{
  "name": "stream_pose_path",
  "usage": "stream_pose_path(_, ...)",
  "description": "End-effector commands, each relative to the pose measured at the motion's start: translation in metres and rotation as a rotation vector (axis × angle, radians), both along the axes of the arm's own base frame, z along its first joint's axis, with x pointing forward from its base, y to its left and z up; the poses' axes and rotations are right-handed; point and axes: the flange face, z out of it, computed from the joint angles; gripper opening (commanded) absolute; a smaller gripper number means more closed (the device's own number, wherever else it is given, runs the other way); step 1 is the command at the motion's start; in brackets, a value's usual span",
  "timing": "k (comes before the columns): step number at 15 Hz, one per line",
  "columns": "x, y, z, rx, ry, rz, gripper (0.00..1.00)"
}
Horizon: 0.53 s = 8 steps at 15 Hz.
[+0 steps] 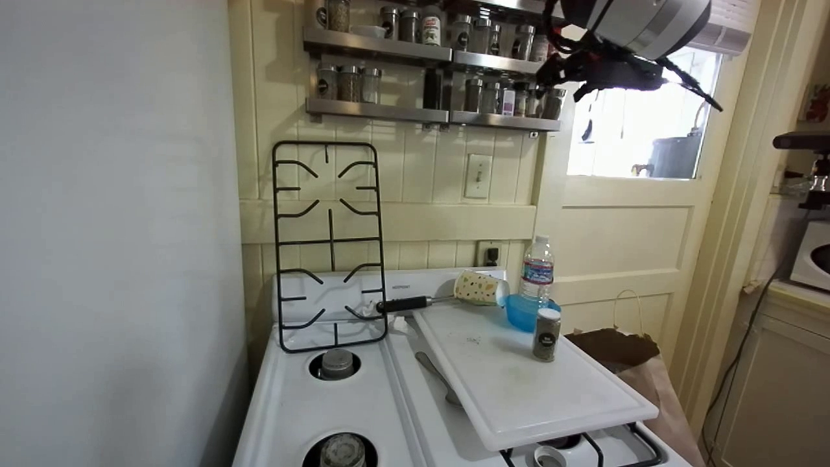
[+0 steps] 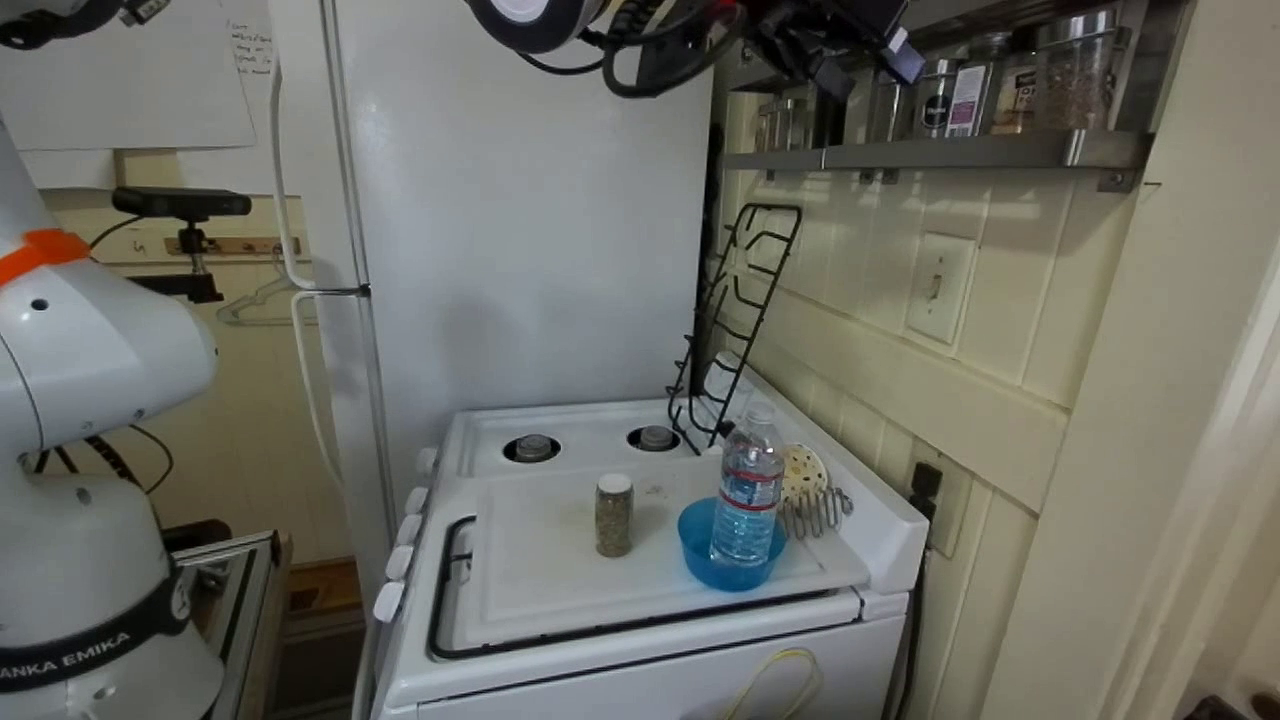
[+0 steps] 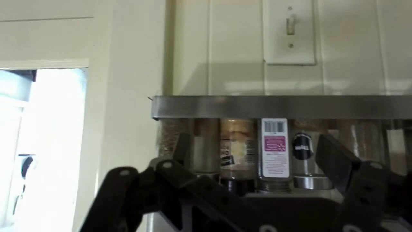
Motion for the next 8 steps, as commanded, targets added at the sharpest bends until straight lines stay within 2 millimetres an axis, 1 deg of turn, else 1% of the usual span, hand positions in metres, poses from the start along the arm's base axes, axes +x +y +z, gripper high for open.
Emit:
stream_pose_path(1, -0.039, -0.026, -0.012, -0.136, 0.102, 0.022, 1.00)
stream_pose_path(3, -0.046, -0.049, -0.015, -0.256, 0.119, 0.035, 1.00)
stream_pose_path(4, -0.047, -0.059, -0.017, -0.288, 0.127, 0.053, 1.00)
stream_pose_path(6, -0.048, -0.080, -0.023, -0.324, 0.135, 0.027, 1.00)
stream_pose_path(7, -0.047, -0.069, -0.014, -0.270, 0.118, 0.029, 1.00)
stream_pose_path(8, -0.048, -0.076, -0.016, -0.285, 0.121, 0.025, 1.00)
